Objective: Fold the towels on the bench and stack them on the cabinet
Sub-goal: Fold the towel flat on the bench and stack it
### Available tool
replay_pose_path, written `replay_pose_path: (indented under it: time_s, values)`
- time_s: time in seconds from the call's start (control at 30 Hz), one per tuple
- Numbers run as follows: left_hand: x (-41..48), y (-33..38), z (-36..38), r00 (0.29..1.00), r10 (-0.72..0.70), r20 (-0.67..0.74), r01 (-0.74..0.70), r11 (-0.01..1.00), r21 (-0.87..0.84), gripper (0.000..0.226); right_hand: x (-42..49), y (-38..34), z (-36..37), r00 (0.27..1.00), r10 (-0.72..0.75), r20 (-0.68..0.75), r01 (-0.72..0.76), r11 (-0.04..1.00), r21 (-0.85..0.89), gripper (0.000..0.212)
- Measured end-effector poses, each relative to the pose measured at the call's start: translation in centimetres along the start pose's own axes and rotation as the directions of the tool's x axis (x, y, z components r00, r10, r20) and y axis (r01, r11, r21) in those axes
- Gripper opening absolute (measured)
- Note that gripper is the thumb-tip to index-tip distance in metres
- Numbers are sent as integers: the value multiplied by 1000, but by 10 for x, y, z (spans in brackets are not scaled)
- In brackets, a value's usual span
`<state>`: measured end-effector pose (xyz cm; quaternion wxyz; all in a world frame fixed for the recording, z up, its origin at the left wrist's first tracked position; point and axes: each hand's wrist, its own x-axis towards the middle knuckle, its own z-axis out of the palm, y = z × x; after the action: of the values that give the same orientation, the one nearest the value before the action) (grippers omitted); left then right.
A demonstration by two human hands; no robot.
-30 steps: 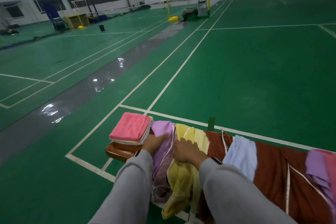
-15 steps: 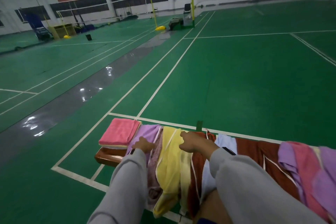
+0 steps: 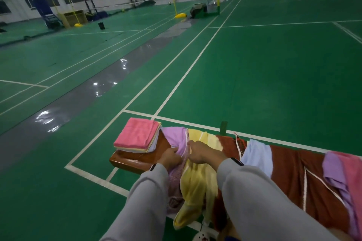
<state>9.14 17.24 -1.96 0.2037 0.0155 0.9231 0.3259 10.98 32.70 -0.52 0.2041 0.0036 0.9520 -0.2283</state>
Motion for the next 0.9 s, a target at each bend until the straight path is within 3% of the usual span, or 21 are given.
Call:
replay_pose_path:
  time_s: [0.1,0.2,0.27,0.37,0.47,0.53,0.57,0.63,0.67,0.77,0.83,0.9]
  values:
    - [2,9,19,984,72,164,-69,997,-27,45,3,-6,3,999,-33,-39,31,999,-44,54]
    - [-7,33,39,925,107,365,-128,991,33,52,1,-1,2,998,-15,-54,8,990,-138,60]
    - [-17,42,44,921,64,383,-111,988,104,51,-1,6,-1,997,17,-69,-25,991,-129,49]
    - [-12,44,40,933,40,357,-52,998,24,48,-5,18,-6,995,86,-56,-91,991,-95,46]
    - [-8,31,23,948,103,300,-58,986,-157,22,-4,27,-12,994,102,-38,-104,992,-70,41]
    - [-8,25,18,963,75,257,-21,978,-208,20,-3,30,-14,995,92,-47,-94,995,-35,38]
    - [-9,24,14,979,68,194,-28,979,-201,22,-4,30,-15,995,89,-48,-90,996,-23,38]
    - [-7,26,6,994,87,-73,-98,982,-161,24,-7,30,-17,996,74,-54,-75,997,-7,37]
    - [-9,32,-2,977,94,-189,-127,977,-173,24,-11,29,-20,996,60,-64,-60,998,-2,36]
    - [-22,63,-30,924,137,-356,-251,921,-297,23,-27,22,-37,992,33,-125,-25,998,65,41]
    - [-30,87,-47,879,243,-409,-373,886,-275,22,-42,13,-54,989,49,-141,-24,984,177,42]
    - [-39,114,-58,859,314,-405,-428,874,-231,21,-64,2,-72,981,92,-168,-31,943,333,58]
